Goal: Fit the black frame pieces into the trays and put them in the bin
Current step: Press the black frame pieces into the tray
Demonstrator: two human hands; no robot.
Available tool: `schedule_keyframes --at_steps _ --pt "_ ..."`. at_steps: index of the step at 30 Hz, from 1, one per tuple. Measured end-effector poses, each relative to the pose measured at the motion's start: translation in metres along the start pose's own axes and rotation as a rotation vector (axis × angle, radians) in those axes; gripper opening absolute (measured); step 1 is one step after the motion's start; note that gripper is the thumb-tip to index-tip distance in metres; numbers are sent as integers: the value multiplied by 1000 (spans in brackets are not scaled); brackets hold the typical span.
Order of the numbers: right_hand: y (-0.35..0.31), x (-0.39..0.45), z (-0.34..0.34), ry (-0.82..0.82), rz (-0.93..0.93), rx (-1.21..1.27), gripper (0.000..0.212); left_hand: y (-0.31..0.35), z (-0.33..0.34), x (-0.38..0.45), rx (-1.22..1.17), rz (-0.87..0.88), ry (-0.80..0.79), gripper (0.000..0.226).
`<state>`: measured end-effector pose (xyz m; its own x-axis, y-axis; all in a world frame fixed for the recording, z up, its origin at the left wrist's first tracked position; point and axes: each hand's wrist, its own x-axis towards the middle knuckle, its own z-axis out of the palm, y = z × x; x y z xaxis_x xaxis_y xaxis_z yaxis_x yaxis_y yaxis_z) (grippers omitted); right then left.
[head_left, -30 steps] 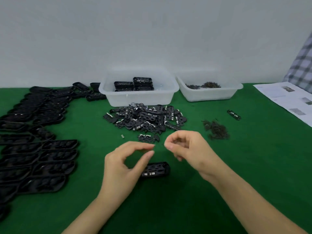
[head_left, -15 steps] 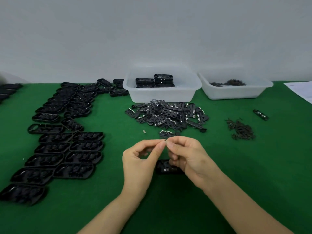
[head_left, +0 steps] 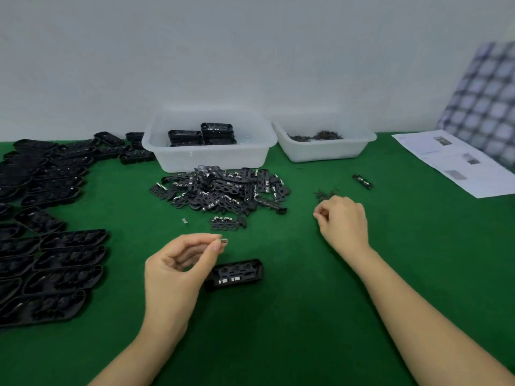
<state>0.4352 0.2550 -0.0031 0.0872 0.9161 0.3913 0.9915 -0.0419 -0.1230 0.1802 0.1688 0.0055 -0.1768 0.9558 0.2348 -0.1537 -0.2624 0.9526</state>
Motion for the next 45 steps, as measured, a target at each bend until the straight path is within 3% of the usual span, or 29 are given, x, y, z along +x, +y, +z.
schedule_keyframes --at_steps 4,6,8,10,12,14,16,20,22,32,45 --pt "0 -3 -3 41 47 27 19 0 -3 1 33 4 -37 16" --pt "-7 -8 -14 214 -9 187 15 0 -3 2 40 5 -49 16" --pt "-29 -18 -29 359 -189 467 8 0 -3 3 48 5 -73 17" --pt "-62 -35 -38 255 -377 765 10 0 -1 3 49 4 -107 16" --pt "-88 -51 -38 92 -506 897 11 -1 -1 2 47 8 -126 14" --pt "-99 -61 -33 30 -570 857 9 -3 -2 2 89 24 -132 11" --pt "-96 -61 -30 -20 -516 859 10 -4 -4 3 232 73 -135 9" --pt "-73 -56 -26 -362 -362 733 27 -9 -2 3 641 167 -162 16" --pt "-66 -56 -22 -432 -357 654 31 -11 0 3 772 159 -187 15" --pt "-67 -59 -14 -463 -402 640 32 -15 1 3 988 241 -246 13" --pt "-68 -60 -12 -467 -411 630 32 -5 -5 5 1181 497 -350 4"
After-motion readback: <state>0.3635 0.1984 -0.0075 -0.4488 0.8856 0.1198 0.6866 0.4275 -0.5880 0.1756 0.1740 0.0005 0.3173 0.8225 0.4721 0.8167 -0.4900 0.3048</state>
